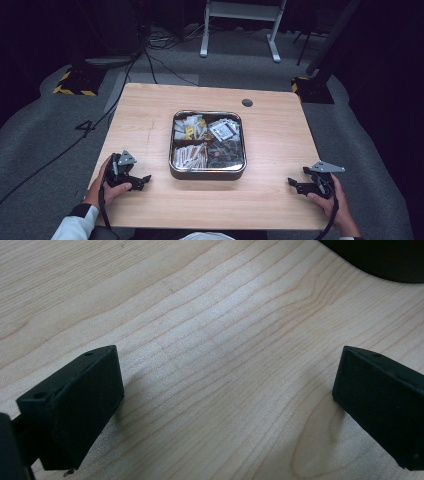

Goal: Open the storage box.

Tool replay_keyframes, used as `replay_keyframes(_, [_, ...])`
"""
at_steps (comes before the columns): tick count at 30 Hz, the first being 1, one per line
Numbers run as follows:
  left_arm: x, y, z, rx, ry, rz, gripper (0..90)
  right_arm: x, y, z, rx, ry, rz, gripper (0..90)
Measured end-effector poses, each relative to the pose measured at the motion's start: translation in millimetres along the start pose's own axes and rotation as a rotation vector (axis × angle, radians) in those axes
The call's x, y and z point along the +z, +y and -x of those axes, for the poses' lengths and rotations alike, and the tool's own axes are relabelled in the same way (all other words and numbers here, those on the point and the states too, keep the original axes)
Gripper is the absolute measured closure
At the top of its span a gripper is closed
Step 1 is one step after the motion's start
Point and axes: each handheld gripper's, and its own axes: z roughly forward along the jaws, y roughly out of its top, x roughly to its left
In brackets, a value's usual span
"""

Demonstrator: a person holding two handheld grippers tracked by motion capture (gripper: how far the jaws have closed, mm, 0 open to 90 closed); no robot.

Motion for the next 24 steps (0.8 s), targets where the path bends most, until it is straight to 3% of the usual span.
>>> replay_keyframes(4, [-0.1, -0.2, 0.2, -0.001, 0.001, 0.0, 0.4, -1.8, 0.1, -0.3, 0.016, -0.016, -0.015, 15.8])
replay_keyframes(11, [-1.3, -1.5, -0.8, 0.01, -0.01, 0.0, 0.4, -3.7, 0.4, 3.7, -0.007, 0.012, -0.03, 16.0])
replay_keyframes(13, [-1.4, -1.7, -0.8, 0.008, -0.011, -0.001, 0.4, -4.7, 2.0, 5.7, -0.007, 0.015, -0.036, 23.0])
replay_keyframes(14, [-1.4, -1.9, -0.8, 0.007, -0.009, 0.001, 0.4, -5.5, 3.2, 6.7, -0.006, 0.026, -0.032, 27.2])
replay_keyframes(18, [-1.4, -1.9, -0.8, 0.007, -0.009, 0.002, 0.4, -9.0, 9.7, 6.7, -0.002, 0.024, 0.008, 26.5])
replay_keyframes(22, [-1.4, -1.9, -0.8, 0.006, -0.009, 0.002, 0.3, -13.1, 24.3, 1.7, -0.027, 0.03, 0.04, 26.1])
replay_keyframes(24, [-1.5, -1.9, -1.2, 0.009, -0.008, 0.002, 0.3, -14.6, 37.1, -3.6, -0.045, 0.057, 0.056, 25.5])
